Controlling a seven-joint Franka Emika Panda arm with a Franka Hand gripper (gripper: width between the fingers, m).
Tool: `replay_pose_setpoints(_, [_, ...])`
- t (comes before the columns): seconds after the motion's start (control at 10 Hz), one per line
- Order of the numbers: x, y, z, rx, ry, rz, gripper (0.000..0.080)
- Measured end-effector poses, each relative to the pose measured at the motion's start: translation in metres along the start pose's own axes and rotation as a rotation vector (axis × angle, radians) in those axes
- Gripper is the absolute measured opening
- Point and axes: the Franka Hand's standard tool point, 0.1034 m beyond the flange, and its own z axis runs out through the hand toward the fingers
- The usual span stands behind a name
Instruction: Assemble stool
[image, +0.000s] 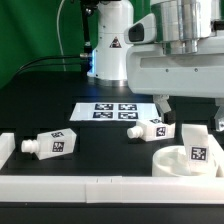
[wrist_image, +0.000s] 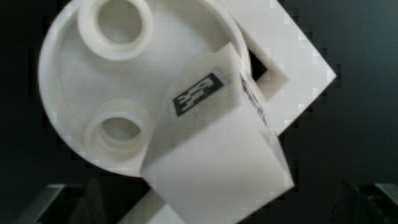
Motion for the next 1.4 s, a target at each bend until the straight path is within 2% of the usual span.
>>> replay_pose_setpoints(0.2, [0.001,0.001,0.001,-0.004,0.001,-0.175,0.0649])
replay_pose_setpoints(0.4, [0.0,-0.006,-0.003,-0.024,0.002,-0.575,0.0649])
replay_pose_setpoints(0.5, [-0.002,-0.009,-0.006,-0.026,-0.017,-0.767,0.0649])
replay_pose_setpoints(0.9, [0.001,-0.005,-0.005,-0.052,-0.016,-1.016,0.0649])
replay_pose_setpoints(1.0, [-0.001,-0.006,-0.003,-0.078,-0.019,-1.221,0.0649])
replay_pose_setpoints(1.1, [-0.009,-0.01,0.001,-0.1,-0.034,-1.466,0.0649])
replay_pose_setpoints(1.3, [-0.021,-0.015,0.006,-0.143,-0.085,-1.722,0.0649])
replay_pose_setpoints(1.4, [-0.017,-0.013,0.006,-0.143,-0.086,-1.76,0.0649])
